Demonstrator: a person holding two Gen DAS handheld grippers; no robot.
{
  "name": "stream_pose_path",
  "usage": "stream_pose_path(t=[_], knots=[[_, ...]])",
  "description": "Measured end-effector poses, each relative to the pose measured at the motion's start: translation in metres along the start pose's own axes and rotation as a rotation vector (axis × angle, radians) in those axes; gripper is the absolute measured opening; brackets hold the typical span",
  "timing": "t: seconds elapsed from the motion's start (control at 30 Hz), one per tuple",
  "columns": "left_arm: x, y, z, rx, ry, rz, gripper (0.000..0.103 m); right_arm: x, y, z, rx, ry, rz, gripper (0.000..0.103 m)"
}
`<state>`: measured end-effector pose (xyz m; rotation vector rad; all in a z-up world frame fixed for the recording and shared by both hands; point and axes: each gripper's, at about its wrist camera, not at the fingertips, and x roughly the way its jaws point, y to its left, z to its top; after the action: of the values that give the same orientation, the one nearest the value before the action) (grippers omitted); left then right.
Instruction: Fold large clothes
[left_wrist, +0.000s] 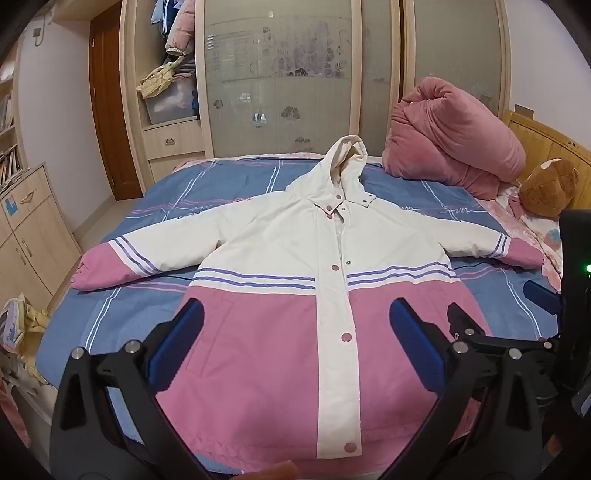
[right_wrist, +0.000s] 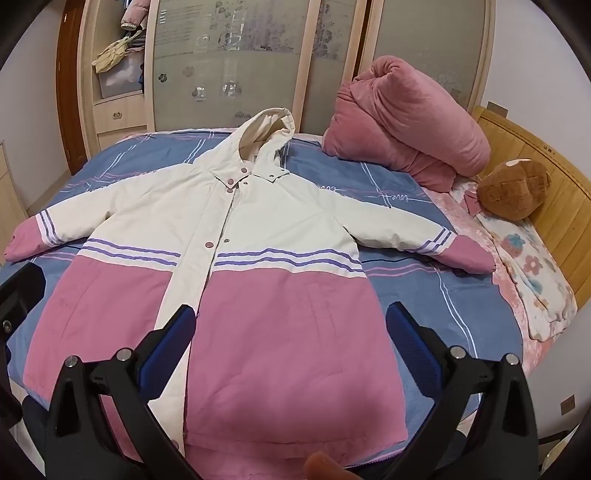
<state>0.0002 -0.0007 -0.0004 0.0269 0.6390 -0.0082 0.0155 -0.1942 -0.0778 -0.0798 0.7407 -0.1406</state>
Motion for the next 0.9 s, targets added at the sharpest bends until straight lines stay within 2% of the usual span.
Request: stream_pose_path(t=[0.43, 0.9], knots=[[-0.001, -0.011, -0.008, 0.001, 0.002, -0.001, 0.101, 0.006, 0.007, -0.01, -0.003, 0.003, 0.007, 0.102], [0.005, -0.003, -0.013, -0.002, 0.011, -0.004, 0.101, 0.008, 0.007, -0.012, -0.003, 0.01, 0.014, 0.102]])
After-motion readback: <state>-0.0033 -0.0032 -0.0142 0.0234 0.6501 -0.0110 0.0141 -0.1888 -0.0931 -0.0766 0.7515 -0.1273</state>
